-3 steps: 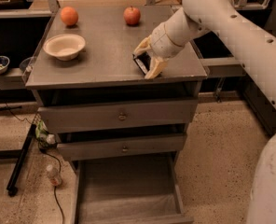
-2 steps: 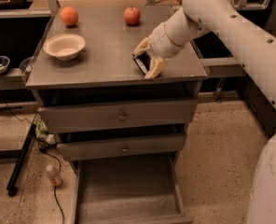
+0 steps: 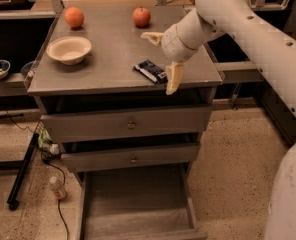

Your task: Pick rxbar chocolate from bottom drawer and place on counter

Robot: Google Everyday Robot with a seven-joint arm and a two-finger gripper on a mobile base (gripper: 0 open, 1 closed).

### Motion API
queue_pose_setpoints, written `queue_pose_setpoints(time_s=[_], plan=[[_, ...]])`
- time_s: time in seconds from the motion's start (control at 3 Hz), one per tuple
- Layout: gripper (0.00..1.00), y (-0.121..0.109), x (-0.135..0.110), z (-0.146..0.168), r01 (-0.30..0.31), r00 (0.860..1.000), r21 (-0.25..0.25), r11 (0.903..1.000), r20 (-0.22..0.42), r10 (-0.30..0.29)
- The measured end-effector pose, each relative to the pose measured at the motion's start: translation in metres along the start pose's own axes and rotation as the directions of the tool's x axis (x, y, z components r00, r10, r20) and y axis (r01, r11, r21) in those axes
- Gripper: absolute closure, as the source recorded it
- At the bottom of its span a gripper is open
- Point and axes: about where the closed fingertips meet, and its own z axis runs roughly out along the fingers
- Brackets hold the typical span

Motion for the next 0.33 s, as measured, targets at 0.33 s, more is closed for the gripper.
queue_pose_setpoints(time_s=[0.33], plan=[[0.00, 0.0000, 0.0000, 0.0000, 0.000, 1.000, 0.000, 1.0000, 0.000, 0.000]])
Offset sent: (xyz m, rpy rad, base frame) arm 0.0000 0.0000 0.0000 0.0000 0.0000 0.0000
